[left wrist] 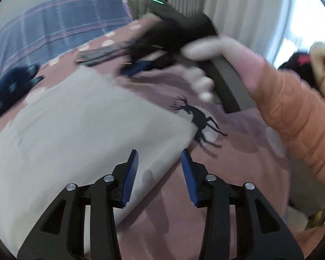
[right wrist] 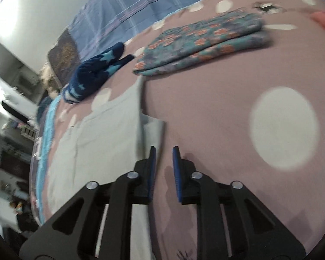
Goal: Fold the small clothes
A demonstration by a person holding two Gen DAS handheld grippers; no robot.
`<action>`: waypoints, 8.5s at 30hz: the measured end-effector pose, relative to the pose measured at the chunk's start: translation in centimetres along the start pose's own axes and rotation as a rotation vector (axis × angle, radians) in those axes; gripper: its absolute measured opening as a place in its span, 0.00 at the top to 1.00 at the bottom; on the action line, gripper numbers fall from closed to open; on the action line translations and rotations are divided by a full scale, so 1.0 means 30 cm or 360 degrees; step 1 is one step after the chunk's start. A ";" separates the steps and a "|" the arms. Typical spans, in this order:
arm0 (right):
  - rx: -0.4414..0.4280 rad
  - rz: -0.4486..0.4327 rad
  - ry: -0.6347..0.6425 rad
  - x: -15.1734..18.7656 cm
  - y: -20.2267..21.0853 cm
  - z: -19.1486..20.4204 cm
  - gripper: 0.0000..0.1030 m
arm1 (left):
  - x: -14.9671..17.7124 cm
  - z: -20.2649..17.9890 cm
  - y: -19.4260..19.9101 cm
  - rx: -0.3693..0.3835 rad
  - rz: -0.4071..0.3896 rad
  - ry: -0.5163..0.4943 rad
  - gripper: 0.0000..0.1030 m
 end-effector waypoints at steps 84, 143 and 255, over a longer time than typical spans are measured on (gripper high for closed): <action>0.0754 -0.0089 0.2077 0.643 -0.448 1.550 0.29 | 0.797 1.064 0.800 -0.0582 -0.0642 0.1467 0.42; 0.0125 -0.0433 0.0561 0.329 0.156 0.728 0.96 | -0.467 0.699 0.095 0.0058 -0.0155 0.0853 0.92; -0.0011 -0.0430 0.0196 0.473 0.305 0.341 0.84 | 0.175 0.298 0.090 -0.0401 -0.0036 0.0439 0.99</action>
Point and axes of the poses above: each gripper's, at about its wrist camera, not at the fingertips, and y roughly against the way its jaws point, z to its left, x to its underside, the point moved 1 cm from there along -y, roughly the way its jaws point, and after that the axes turned 15 degrees about y, right-handed, at the moved point
